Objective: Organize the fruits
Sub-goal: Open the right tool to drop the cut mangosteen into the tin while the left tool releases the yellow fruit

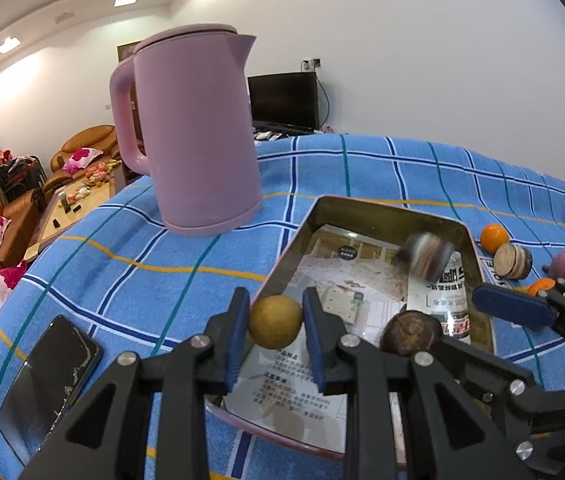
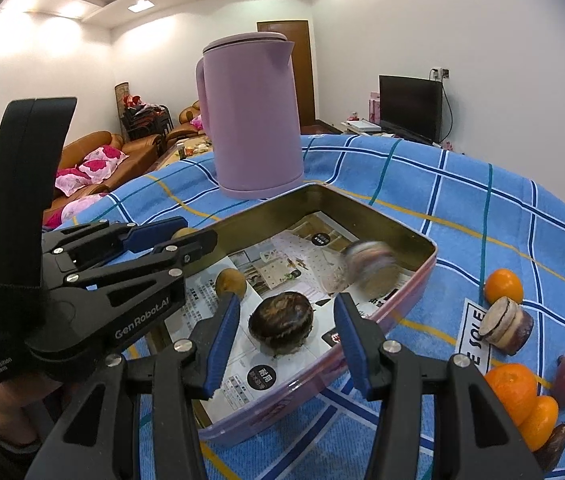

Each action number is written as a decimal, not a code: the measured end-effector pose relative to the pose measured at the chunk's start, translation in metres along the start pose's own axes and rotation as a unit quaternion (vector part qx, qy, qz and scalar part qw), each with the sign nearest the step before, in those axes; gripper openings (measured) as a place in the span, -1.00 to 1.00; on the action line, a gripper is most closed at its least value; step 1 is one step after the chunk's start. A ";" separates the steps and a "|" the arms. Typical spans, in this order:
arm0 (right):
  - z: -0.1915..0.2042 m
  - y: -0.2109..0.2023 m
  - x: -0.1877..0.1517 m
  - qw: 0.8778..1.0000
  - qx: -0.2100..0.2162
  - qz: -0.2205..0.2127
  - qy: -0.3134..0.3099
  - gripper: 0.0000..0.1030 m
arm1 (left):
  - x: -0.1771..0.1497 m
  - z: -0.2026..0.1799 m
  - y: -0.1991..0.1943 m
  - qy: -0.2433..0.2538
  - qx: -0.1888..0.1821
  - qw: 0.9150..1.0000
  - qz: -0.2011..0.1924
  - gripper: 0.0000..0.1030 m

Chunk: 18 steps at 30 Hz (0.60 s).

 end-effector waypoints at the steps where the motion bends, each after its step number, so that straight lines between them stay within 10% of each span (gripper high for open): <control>1: -0.001 0.000 0.000 1.000 0.000 0.000 0.001 -0.01 | 0.000 -0.001 0.000 0.000 -0.001 1.000 0.000 -0.45; 14: -0.007 -0.008 -0.001 1.000 -0.004 -0.017 0.012 -0.01 | 0.000 -0.006 -0.002 -0.001 -0.010 1.000 0.001 -0.39; 18: -0.010 -0.010 -0.001 1.000 -0.007 -0.021 0.018 0.00 | 0.001 -0.006 -0.004 -0.003 -0.006 1.000 -0.001 -0.06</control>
Point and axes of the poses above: each gripper's, at about its wrist camera, not at the fingertips, and y roughly the way its jaws point, z to its left, x to its top, the point moved 8 cm from there along y, roughly the way its jaws point, and after that the axes turned 14 degrees about x, right-handed, at the moved point
